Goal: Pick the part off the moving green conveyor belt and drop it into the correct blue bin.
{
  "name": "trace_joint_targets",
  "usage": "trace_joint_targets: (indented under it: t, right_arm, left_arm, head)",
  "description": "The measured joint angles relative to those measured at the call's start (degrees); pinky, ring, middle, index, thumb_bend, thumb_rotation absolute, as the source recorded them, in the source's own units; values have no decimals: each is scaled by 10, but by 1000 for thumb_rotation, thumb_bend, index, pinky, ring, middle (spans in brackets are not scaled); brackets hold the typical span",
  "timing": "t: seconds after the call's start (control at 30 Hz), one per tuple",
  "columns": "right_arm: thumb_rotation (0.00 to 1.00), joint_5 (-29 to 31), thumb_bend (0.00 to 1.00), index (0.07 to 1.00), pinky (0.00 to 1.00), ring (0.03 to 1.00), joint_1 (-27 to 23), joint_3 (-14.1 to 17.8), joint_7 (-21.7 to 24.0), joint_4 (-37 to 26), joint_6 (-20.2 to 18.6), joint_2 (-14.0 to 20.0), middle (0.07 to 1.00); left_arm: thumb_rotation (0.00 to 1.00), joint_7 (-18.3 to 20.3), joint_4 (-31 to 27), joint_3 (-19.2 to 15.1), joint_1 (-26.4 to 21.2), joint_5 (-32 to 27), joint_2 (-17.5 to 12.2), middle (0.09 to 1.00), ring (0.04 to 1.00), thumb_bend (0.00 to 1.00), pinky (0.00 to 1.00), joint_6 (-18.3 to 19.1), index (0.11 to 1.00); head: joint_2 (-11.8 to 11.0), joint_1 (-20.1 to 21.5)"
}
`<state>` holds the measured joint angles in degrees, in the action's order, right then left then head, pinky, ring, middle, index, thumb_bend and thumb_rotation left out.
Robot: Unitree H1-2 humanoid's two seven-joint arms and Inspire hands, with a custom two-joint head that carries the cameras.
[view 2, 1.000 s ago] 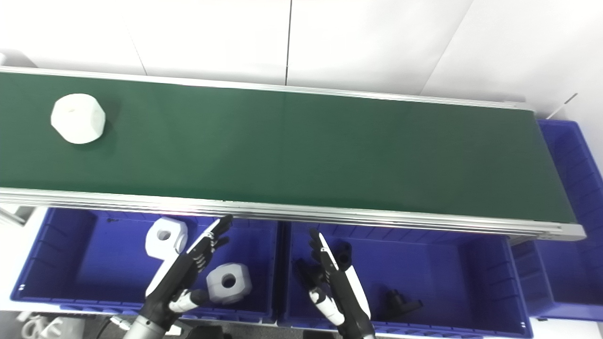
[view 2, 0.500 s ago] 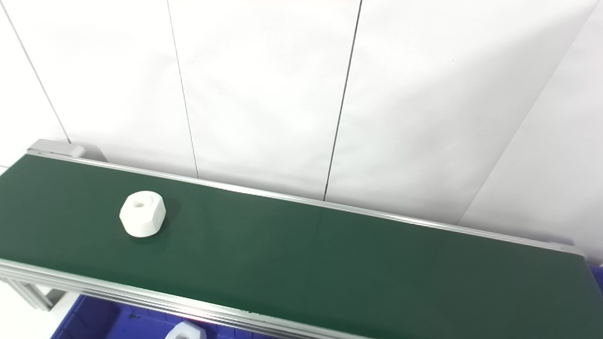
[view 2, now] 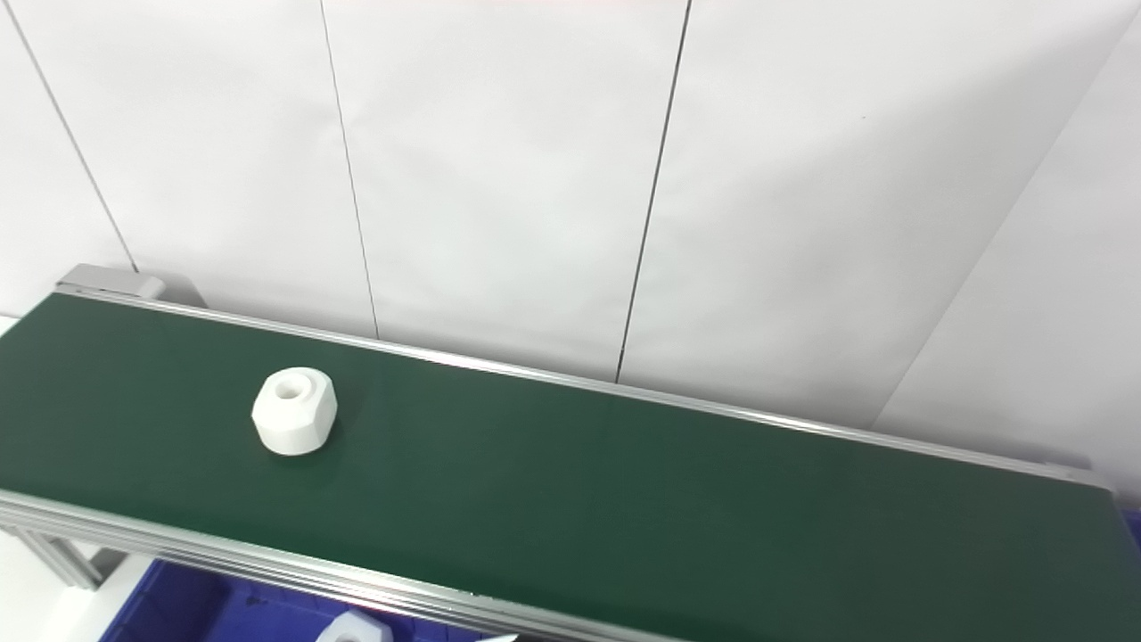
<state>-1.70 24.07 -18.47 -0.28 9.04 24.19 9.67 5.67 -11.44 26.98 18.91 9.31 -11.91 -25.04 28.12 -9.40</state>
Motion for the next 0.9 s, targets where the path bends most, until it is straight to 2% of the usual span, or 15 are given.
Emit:
trace_joint_targets:
  t: [0.1,0.2,0.37,0.53,0.6,0.67,0.8,0.9]
  right_arm:
    - [957,1,953,1000,1000,1000,5,1,6,-6,0,0,1000]
    - [965,2,964,1000,1000,1000,8,2,13,-11,0,0,1000]
    - [966,1,966,1000,1000,1000,8,8,16,-12,0,-1,1000]
    - [963,1,971,1000,1000,1000,8,10,20,-12,0,-7,1000]
    - [965,1,972,1000,1000,1000,8,11,20,-12,0,-9,1000]
    - [963,1,972,1000,1000,1000,8,11,21,-12,0,-11,1000]
    - [961,1,960,1000,1000,1000,6,12,22,-12,0,-11,1000]
    - [958,1,945,1000,1000,994,3,13,22,-12,0,-11,1000]
  left_arm:
    - [644,11,-60,-16,-7,15,-2,864,827,999,673,2,826]
    - [626,21,-125,-55,-27,40,-11,873,836,1000,686,11,841]
    - [573,28,-148,-136,-90,92,-22,886,843,1000,699,45,849]
    - [483,38,-149,-187,-153,134,-51,895,862,1000,733,53,863]
    - [496,39,-144,-196,-169,149,-58,910,873,1000,734,53,879]
    - [449,45,-123,-207,-187,169,-68,915,883,1000,739,53,879]
    - [425,50,-86,-225,-223,203,-100,894,861,1000,689,53,867]
    - [395,58,-68,-228,-257,222,-122,878,848,1000,714,53,853]
  head:
    - [4,-4]
    - [8,-8]
    - [11,-14]
    - [9,-11]
    - [11,-10]
    - [11,-11]
    - [11,-9]
    - [11,-10]
